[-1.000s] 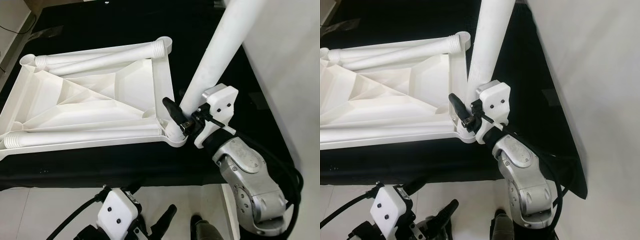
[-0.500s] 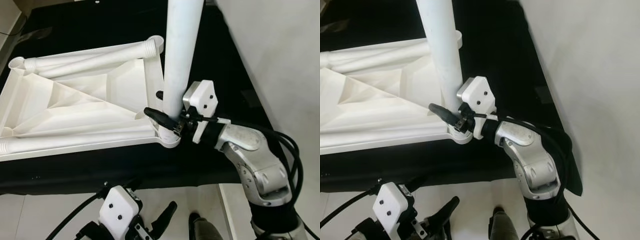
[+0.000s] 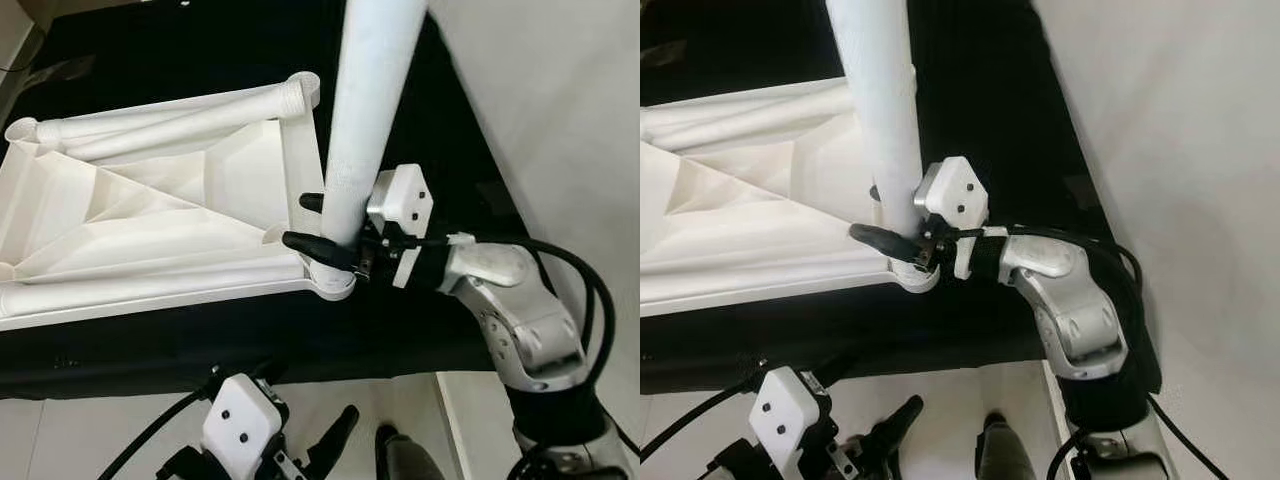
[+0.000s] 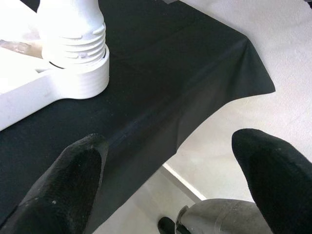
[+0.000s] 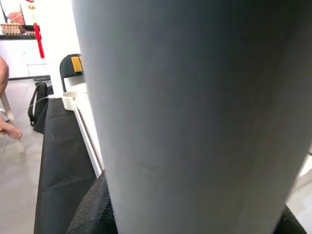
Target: Building children table
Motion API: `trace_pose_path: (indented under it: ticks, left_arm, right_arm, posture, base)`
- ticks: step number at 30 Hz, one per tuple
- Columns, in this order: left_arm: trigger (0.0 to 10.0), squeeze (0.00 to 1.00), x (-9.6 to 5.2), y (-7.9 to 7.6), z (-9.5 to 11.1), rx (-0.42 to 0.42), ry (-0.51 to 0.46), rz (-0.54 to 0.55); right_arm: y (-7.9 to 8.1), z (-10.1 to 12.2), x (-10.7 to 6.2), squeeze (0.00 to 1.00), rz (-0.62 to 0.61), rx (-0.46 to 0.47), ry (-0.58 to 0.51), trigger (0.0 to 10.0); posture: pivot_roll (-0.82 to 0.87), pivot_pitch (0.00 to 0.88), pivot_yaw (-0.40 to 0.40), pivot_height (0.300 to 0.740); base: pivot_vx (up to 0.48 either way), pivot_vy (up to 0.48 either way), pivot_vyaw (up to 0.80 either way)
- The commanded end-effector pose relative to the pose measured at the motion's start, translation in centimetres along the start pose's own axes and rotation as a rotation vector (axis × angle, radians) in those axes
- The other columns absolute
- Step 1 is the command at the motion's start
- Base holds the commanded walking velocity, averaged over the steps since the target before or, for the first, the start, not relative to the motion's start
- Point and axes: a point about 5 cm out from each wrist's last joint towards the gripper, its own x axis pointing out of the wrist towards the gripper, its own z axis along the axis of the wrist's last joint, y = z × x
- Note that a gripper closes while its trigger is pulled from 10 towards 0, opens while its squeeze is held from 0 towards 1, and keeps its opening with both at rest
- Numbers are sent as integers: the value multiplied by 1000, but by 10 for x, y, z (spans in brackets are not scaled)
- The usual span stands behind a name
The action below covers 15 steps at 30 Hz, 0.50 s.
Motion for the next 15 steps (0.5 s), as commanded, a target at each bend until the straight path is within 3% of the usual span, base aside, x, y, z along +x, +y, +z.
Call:
trace_pose_path:
  ticks: [1, 15]
  left_arm:
    - [10000, 0, -3, -3, 1, 0, 2, 5]
    - [10000, 0, -3, -7, 2, -14, -2, -2]
  right_arm:
    - [26, -28, 13, 0, 125, 116, 94, 10000]
    - [4, -39, 23, 0, -166, 142, 225, 10000]
  posture:
    - [62, 348, 49, 740]
    - [54, 358, 37, 740]
  base:
    - [0, 0, 0]
    - [0, 0, 0]
